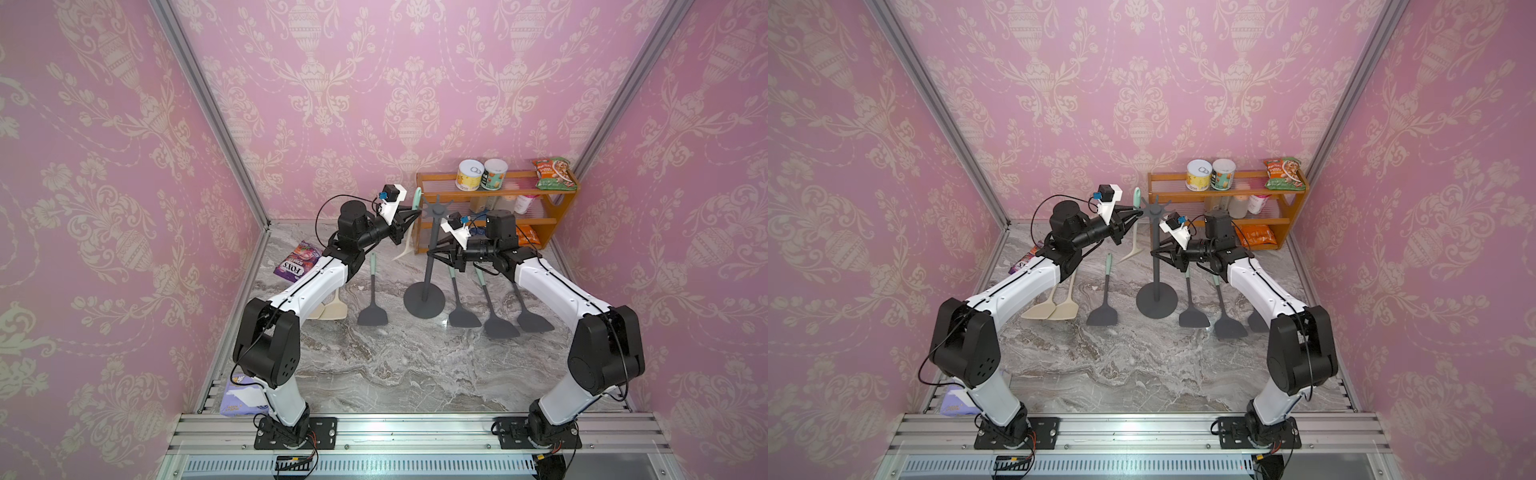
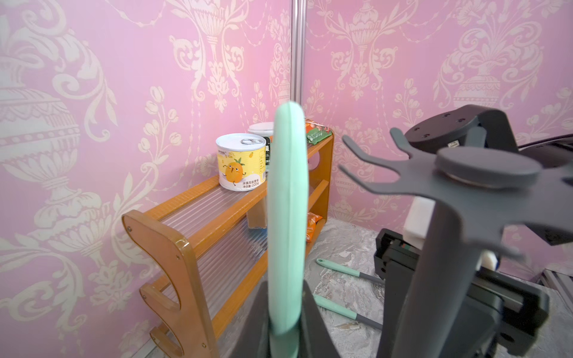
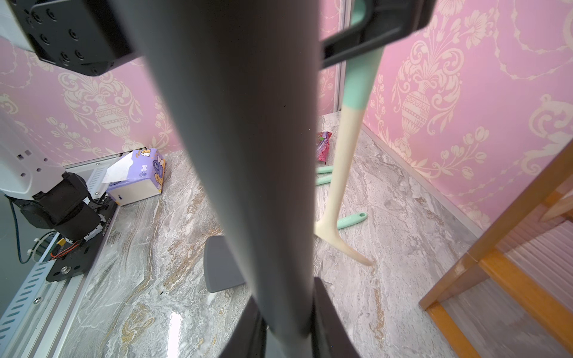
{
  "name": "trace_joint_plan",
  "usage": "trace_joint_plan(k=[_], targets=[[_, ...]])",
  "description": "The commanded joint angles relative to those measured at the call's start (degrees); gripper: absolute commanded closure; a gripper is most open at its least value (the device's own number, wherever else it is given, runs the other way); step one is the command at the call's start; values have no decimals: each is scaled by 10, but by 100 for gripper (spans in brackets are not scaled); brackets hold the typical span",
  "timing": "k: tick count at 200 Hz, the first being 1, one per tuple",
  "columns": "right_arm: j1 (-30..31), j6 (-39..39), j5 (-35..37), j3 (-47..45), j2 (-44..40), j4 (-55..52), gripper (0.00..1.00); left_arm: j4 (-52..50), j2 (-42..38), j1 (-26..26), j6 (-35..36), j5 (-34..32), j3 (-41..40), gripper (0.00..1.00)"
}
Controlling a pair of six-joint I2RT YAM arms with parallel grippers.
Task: Take the spatula off the kitchen utensil rack
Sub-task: Take off the spatula from the rack.
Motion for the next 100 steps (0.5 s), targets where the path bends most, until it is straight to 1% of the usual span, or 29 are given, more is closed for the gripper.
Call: trace_joint_plan(k=[1,23,42,46,61,85,100], targets=[[-4,32,-3,-19,12,-121,100,11,-3,2,20,-66,9,90],[-4,30,3,-16,10,-128,100,-73,-18,1,62,-128,14,93],[-5,31,5,-15,10,-127,100,-134,-40,1,80,-182,10,98],[-6,31,5,-15,11,-126,100,-148,-45,1,78,-196,10,100],[-5,33,6,-15,12,-123,100,-215,-67,1,72,-248,18,100],[-6,35,8,-21,10,-121,100,-352,-108,-7,45,-352,51,100],[-6,37,10,-26,7,-115,100,-405,-134,-13,19,-425,56,100]])
